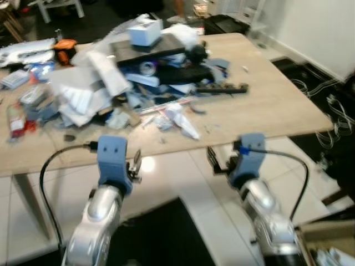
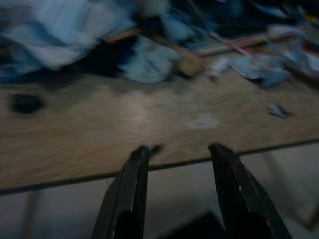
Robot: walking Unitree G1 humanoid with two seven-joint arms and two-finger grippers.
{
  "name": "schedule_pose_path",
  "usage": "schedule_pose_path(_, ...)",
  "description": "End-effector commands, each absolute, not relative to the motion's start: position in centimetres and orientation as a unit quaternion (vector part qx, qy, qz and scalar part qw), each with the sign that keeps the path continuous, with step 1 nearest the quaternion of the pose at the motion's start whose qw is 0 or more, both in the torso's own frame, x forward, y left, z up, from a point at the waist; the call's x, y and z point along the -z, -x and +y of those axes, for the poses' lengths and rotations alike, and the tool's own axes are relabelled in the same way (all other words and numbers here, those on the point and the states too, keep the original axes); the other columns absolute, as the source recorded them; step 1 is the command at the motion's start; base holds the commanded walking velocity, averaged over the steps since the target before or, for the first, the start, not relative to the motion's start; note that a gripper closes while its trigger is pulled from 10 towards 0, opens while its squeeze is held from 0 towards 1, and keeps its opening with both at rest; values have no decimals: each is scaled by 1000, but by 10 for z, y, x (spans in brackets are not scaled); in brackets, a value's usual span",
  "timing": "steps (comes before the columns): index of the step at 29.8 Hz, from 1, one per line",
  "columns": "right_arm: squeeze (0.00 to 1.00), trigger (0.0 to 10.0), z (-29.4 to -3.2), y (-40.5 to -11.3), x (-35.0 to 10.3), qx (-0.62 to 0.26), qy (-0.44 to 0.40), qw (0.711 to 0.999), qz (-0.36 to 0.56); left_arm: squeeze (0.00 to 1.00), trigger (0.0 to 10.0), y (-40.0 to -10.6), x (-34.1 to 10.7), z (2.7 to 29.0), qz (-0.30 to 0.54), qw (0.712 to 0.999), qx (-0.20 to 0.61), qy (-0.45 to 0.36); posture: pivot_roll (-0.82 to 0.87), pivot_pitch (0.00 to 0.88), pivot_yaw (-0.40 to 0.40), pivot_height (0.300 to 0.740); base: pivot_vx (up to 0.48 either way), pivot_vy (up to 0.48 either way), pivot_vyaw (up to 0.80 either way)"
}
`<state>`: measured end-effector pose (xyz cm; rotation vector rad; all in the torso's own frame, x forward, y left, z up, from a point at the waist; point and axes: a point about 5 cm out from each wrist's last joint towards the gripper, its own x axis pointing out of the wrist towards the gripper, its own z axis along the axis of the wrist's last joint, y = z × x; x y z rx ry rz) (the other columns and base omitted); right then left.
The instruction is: Picking trash to rubbish bin
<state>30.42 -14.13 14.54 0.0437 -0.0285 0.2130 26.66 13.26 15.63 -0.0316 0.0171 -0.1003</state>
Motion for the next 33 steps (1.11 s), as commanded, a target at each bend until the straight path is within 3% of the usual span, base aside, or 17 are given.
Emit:
schedule_pose_path(1,0,10000,-146,-301,-139,-102,-21,995,3,0,10000,-264,-153,130,20,998,55,17,48,143,-35,740,0,0,800)
schedule_pose_path(11,0,10000,-147,-300,-138,-97,-27,995,4,0,10000,-263,-153,128,25,998,64,11,49,140,-35,740,0,0,790)
schedule_pose_path(22,0,10000,-154,-298,-133,-71,-47,996,20,0,10000,-265,-154,121,24,996,87,6,43,138,-28,740,0,0,0)
schedule_pose_path(29,0,10000,-157,-297,-130,-59,-55,996,31,0,10000,-266,-155,122,25,996,89,5,43,134,-23,740,0,0,-771)
schedule_pose_path(33,0,10000,-157,-297,-128,-61,-51,996,34,0,10000,-266,-154,122,26,996,89,5,43,134,-23,740,0,0,0)
